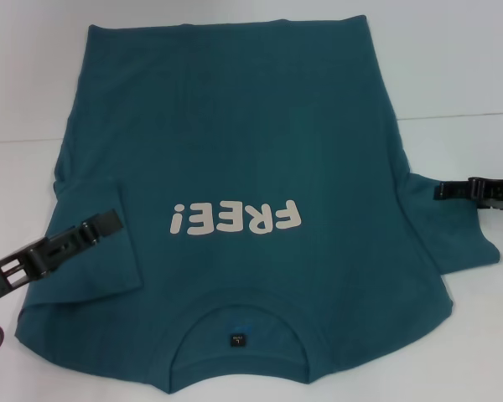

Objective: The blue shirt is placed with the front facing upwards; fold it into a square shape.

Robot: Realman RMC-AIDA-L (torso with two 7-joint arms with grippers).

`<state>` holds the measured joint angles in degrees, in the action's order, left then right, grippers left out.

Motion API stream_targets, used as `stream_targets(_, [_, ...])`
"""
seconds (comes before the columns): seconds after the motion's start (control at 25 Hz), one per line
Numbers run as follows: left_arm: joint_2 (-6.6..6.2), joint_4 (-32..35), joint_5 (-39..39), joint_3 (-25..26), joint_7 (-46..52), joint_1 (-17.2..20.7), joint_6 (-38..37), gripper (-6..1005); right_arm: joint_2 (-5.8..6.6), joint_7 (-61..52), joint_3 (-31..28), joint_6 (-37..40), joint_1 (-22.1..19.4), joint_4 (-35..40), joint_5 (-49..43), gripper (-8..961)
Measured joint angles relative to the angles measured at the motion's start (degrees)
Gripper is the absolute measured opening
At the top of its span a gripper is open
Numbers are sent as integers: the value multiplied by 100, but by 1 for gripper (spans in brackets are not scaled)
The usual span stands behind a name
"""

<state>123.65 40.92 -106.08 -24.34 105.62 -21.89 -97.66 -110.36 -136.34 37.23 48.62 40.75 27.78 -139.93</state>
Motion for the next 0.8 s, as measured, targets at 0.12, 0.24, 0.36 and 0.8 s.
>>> stream_targets(0.12, [-12,-48,0,0,-4,-12,1,797,-7,-29,61,-105,47,-56,0,907])
stream_targets(0.24, [-13,-58,0,0,-5,-14,2,797,-11,-32,133,-169,95,-131,0,907])
stream_targets(0.36, [-15,-59,0,6,-6,-16,2,797,-12,-33,179,-216,132,-177,1,907])
stream_targets(0.8, [-25,-113,5,99,-75,-15,37,798,-54,-8,193,-135,198,-200,46,906])
